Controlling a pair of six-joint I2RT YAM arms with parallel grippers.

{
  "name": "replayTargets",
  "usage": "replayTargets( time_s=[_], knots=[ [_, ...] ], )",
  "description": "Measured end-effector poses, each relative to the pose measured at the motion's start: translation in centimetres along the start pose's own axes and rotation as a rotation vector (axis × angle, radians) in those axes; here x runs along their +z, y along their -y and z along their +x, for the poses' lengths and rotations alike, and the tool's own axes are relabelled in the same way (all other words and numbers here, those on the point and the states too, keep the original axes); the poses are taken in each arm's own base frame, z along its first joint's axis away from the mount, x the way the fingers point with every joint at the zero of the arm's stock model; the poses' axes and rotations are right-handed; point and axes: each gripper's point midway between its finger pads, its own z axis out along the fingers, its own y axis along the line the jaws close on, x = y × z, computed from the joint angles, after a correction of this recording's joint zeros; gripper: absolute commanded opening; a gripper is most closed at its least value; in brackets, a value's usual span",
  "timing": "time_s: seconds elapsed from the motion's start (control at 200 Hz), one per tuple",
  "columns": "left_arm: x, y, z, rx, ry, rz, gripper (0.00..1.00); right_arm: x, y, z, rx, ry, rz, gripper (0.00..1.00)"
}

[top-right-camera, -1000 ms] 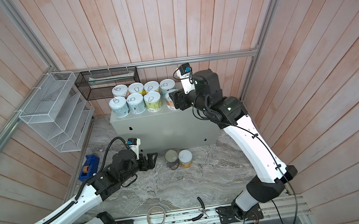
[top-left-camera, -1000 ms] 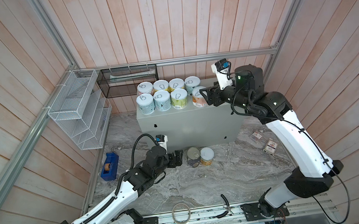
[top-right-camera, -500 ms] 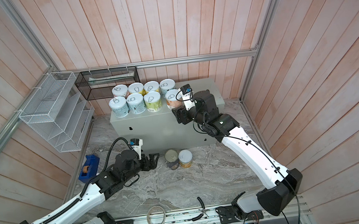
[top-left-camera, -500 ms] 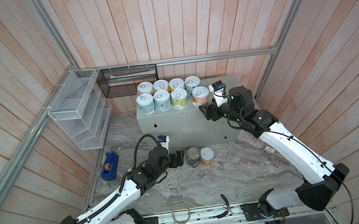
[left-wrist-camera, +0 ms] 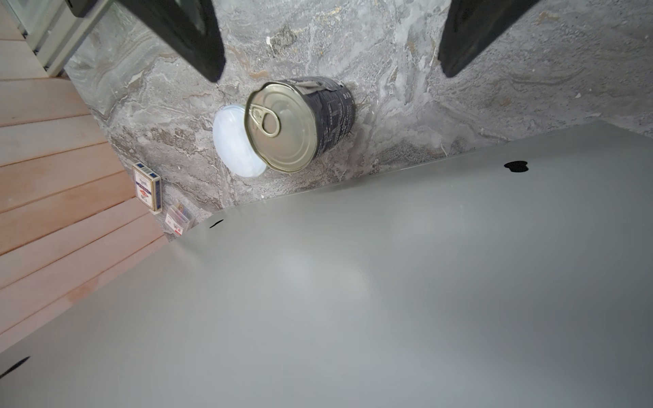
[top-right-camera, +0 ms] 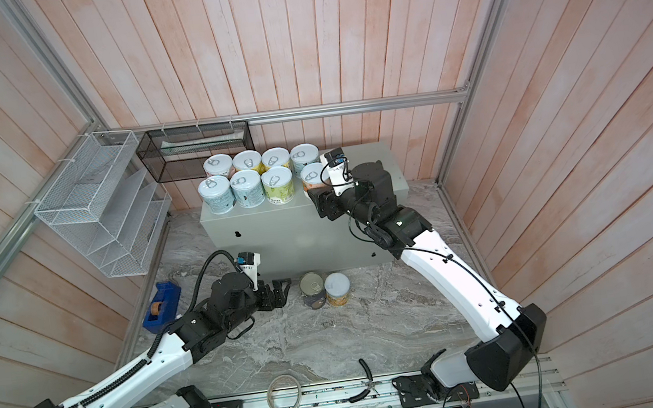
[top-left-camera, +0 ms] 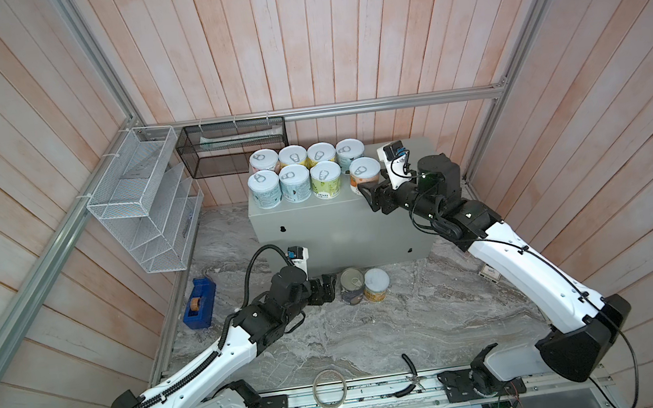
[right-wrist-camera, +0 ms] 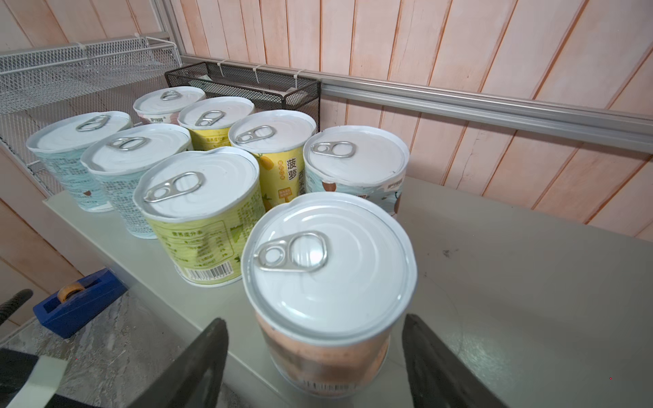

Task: Place and organize the canned foods onto the counter
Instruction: 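Open the right gripper and draw it back from the placed can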

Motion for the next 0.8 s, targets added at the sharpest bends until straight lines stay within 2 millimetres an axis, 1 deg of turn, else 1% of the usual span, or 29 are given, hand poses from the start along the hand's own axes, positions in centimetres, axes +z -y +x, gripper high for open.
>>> replayTargets(
  time_s=[0.275,0.645,0.8],
  knots=[
    [0.3,-0.1,0.3,-0.005,-0.011,-0.007,0.97,1.0,-0.3,0.4,0.002,-0.005,-0.025,0.75],
    [0.6,-0.3,0.6,-0.003,-0.021,-0.013,0.96,1.6,-0.5,0.4,0.01,0.003,-0.036,0.73],
    [0.7,-0.3,0.7,-0.003,-0.026,-0.016,0.97,1.7,-0.6,0.4,0.014,0.002,-0.044,0.74]
  ],
)
